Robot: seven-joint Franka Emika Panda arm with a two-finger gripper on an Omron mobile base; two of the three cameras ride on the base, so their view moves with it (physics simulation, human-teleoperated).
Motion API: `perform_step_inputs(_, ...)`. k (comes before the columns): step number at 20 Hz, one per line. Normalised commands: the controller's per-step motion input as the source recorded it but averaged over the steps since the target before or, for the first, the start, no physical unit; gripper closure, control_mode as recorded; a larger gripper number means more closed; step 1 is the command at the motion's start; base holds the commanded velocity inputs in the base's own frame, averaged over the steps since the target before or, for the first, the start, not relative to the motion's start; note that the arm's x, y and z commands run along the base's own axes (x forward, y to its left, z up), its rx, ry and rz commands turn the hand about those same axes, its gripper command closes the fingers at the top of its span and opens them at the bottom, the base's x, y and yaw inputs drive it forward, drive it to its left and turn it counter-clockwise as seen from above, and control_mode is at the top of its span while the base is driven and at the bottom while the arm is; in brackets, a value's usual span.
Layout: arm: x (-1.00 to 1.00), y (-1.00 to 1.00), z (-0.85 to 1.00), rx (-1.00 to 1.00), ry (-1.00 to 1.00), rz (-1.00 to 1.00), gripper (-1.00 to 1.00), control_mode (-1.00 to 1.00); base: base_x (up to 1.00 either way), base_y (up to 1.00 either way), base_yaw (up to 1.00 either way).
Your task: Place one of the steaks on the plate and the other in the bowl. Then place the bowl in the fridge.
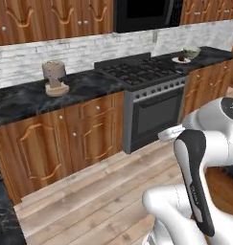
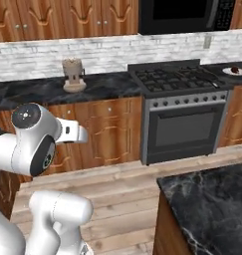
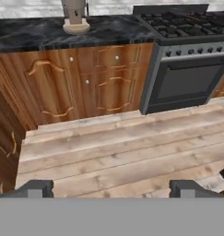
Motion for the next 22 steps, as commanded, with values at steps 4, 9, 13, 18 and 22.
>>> perform_step_inputs(4, 0.0, 0.0, 0.0, 0.0, 0.0, 0.0, -1.0, 1.0, 1.0, 0.37, -0.34)
perform_step_inputs(9, 0.0, 0.0, 0.0, 0.0, 0.0, 0.0, -1.0, 1.0, 1.0, 0.17, -0.41)
perform_step_inputs(13, 0.0, 0.0, 0.0, 0.0, 0.0, 0.0, -1.0, 1.0, 1.0, -0.06, -0.51)
perform_step_inputs(18, 0.0, 0.0, 0.0, 0.0, 0.0, 0.0, -1.0, 1.0, 1.0, -0.2, -0.61)
perform_step_inputs(22, 0.0, 0.0, 0.0, 0.0, 0.0, 0.0, -1.0, 1.0, 1.0, -0.02, -0.58)
